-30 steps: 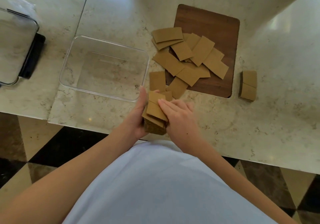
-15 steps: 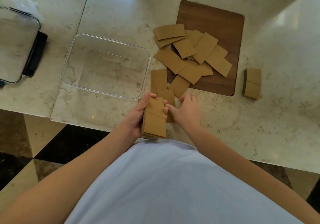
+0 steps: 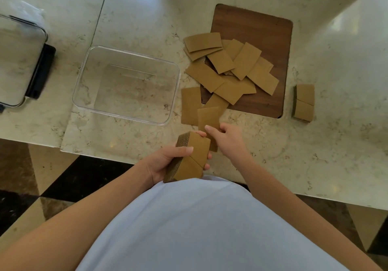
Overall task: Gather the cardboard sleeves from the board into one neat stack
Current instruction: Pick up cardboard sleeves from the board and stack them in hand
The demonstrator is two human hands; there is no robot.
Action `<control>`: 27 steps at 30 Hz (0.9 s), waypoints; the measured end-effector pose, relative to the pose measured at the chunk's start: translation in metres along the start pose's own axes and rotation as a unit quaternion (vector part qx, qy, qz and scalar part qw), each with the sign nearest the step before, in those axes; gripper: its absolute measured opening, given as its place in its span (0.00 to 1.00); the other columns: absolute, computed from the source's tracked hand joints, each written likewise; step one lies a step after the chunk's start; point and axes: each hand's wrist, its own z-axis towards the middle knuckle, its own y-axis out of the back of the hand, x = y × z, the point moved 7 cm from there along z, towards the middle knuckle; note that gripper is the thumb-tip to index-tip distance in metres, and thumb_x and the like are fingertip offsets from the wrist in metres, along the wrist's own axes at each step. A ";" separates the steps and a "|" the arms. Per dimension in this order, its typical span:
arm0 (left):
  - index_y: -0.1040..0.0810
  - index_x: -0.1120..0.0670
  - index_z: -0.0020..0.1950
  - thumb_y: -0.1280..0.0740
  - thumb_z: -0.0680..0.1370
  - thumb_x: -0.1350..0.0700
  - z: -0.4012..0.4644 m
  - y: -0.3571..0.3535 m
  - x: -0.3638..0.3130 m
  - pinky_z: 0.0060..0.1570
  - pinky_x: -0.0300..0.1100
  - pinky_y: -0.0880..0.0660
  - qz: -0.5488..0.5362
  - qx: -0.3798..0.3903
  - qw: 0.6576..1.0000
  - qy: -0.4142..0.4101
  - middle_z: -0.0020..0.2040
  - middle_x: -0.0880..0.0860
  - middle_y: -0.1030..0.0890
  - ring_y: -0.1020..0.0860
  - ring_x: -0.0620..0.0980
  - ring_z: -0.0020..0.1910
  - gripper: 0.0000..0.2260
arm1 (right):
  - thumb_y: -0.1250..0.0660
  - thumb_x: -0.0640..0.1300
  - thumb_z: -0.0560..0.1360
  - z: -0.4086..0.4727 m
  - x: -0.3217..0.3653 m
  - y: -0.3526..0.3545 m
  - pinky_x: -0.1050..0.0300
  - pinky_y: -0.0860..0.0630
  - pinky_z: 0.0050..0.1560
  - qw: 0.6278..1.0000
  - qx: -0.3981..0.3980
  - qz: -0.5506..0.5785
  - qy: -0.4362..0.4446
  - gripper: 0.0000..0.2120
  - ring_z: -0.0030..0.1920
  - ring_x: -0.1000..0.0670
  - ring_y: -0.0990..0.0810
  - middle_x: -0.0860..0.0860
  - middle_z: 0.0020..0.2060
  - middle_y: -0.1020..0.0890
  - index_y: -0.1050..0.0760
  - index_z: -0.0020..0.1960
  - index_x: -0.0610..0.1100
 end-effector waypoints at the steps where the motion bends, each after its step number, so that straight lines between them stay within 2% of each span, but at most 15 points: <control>1: 0.26 0.49 0.74 0.21 0.74 0.51 0.002 0.000 -0.001 0.52 0.56 0.20 0.005 -0.011 1.000 -0.001 0.60 0.63 0.19 0.18 0.61 0.54 0.30 | 0.30 0.53 0.79 -0.004 -0.001 0.007 0.52 0.31 0.36 1.000 -0.013 0.015 0.003 0.20 0.33 0.51 0.27 0.49 0.30 0.24 0.22 0.38 0.38; 3: 0.21 0.47 0.70 0.22 0.74 0.45 0.005 0.005 -0.001 0.47 0.53 0.19 -0.014 -0.059 0.998 0.000 0.56 0.62 0.17 0.17 0.58 0.49 0.26 | 0.29 0.53 0.78 -0.014 0.000 0.023 0.53 0.33 0.34 0.998 -0.045 0.046 0.026 0.23 0.31 0.51 0.30 0.50 0.28 0.27 0.25 0.37 0.35; 5: 0.20 0.48 0.68 0.23 0.74 0.43 0.008 0.009 -0.005 0.44 0.52 0.19 -0.056 -0.090 0.994 -0.020 0.53 0.62 0.17 0.17 0.58 0.46 0.24 | 0.27 0.51 0.77 -0.023 0.006 0.036 0.49 0.31 0.33 0.992 -0.083 0.064 0.065 0.18 0.29 0.47 0.28 0.50 0.28 0.22 0.22 0.36 0.38; 6: 0.20 0.48 0.68 0.24 0.75 0.43 0.010 0.009 -0.009 0.44 0.52 0.20 -0.077 -0.094 0.992 -0.032 0.53 0.62 0.17 0.18 0.58 0.46 0.23 | 0.26 0.49 0.76 -0.026 0.010 0.040 0.47 0.26 0.36 0.990 -0.095 0.066 0.085 0.13 0.33 0.45 0.23 0.49 0.32 0.17 0.17 0.40 0.40; 8: 0.20 0.49 0.68 0.27 0.78 0.45 0.015 0.008 -0.013 0.45 0.53 0.20 -0.101 -0.086 0.990 -0.051 0.54 0.63 0.18 0.18 0.59 0.47 0.20 | 0.25 0.44 0.76 -0.035 0.019 0.044 0.52 0.21 0.42 0.983 -0.115 0.061 0.128 0.05 0.38 0.51 0.18 0.50 0.40 0.13 0.13 0.50 0.46; 10: 0.22 0.49 0.69 0.28 0.79 0.45 0.021 0.004 -0.018 0.47 0.53 0.20 -0.110 -0.076 0.989 -0.058 0.55 0.63 0.19 0.18 0.59 0.48 0.20 | 0.25 0.42 0.76 -0.043 0.029 0.047 0.57 0.22 0.39 0.972 -0.153 0.018 0.178 0.08 0.35 0.58 0.20 0.56 0.39 0.13 0.13 0.53 0.50; 13: 0.24 0.49 0.72 0.27 0.78 0.45 0.031 0.000 -0.020 0.48 0.54 0.21 -0.128 -0.080 0.987 -0.053 0.57 0.63 0.20 0.18 0.59 0.49 0.23 | 0.26 0.40 0.76 -0.059 0.048 0.051 0.53 0.20 0.34 0.933 -0.230 -0.089 0.263 0.07 0.32 0.53 0.19 0.53 0.38 0.13 0.13 0.54 0.45; 15: 0.23 0.52 0.72 0.26 0.77 0.43 0.038 -0.007 -0.020 0.49 0.54 0.20 -0.131 -0.070 0.988 -0.048 0.57 0.62 0.19 0.18 0.58 0.49 0.26 | 0.29 0.34 0.78 -0.068 0.057 0.045 0.52 0.18 0.37 0.909 -0.219 -0.143 0.324 0.12 0.38 0.49 0.15 0.49 0.45 0.12 0.15 0.59 0.43; 16: 0.20 0.55 0.69 0.25 0.76 0.41 0.041 -0.012 -0.021 0.49 0.53 0.20 -0.127 -0.060 0.989 -0.051 0.57 0.61 0.17 0.17 0.58 0.50 0.26 | 0.31 0.32 0.78 -0.069 0.059 0.040 0.49 0.17 0.43 0.907 -0.191 -0.160 0.339 0.15 0.45 0.46 0.13 0.46 0.51 0.12 0.17 0.62 0.42; 18: 0.15 0.57 0.63 0.25 0.72 0.38 0.045 -0.018 -0.025 0.52 0.55 0.18 -0.125 -0.049 0.988 -0.071 0.59 0.61 0.15 0.15 0.59 0.54 0.28 | 0.34 0.29 0.77 -0.071 0.060 0.026 0.42 0.20 0.58 0.914 -0.121 -0.188 0.338 0.19 0.60 0.40 0.17 0.42 0.62 0.16 0.19 0.66 0.40; 19: 0.15 0.57 0.64 0.24 0.70 0.38 0.045 -0.020 -0.026 0.54 0.56 0.17 -0.131 -0.050 0.987 -0.082 0.61 0.62 0.15 0.15 0.60 0.58 0.30 | 0.35 0.29 0.76 -0.071 0.059 0.018 0.39 0.23 0.64 0.917 -0.090 -0.211 0.328 0.21 0.65 0.39 0.20 0.43 0.65 0.18 0.21 0.68 0.40; 22: 0.23 0.50 0.74 0.18 0.66 0.45 0.041 -0.021 -0.029 0.55 0.59 0.18 -0.159 -0.044 0.980 -0.115 0.65 0.62 0.18 0.16 0.61 0.59 0.38 | 0.37 0.28 0.75 -0.067 0.055 0.008 0.40 0.35 0.74 0.919 -0.025 -0.264 0.291 0.26 0.74 0.42 0.30 0.48 0.70 0.22 0.22 0.70 0.45; 24: 0.27 0.45 0.76 0.15 0.64 0.52 0.036 -0.023 -0.029 0.53 0.55 0.18 -0.165 -0.017 0.978 -0.123 0.61 0.60 0.17 0.16 0.57 0.52 0.42 | 0.41 0.26 0.73 -0.064 0.056 0.013 0.47 0.37 0.74 0.940 -0.014 -0.203 0.274 0.28 0.73 0.45 0.31 0.49 0.68 0.21 0.18 0.65 0.46; 27: 0.26 0.42 0.73 0.18 0.70 0.54 0.028 -0.033 -0.034 0.51 0.51 0.19 -0.159 0.043 0.978 -0.127 0.56 0.59 0.20 0.19 0.54 0.47 0.34 | 0.46 0.25 0.70 -0.042 0.049 0.030 0.57 0.28 0.62 0.983 -0.063 0.013 0.173 0.28 0.61 0.58 0.23 0.56 0.58 0.17 0.16 0.54 0.48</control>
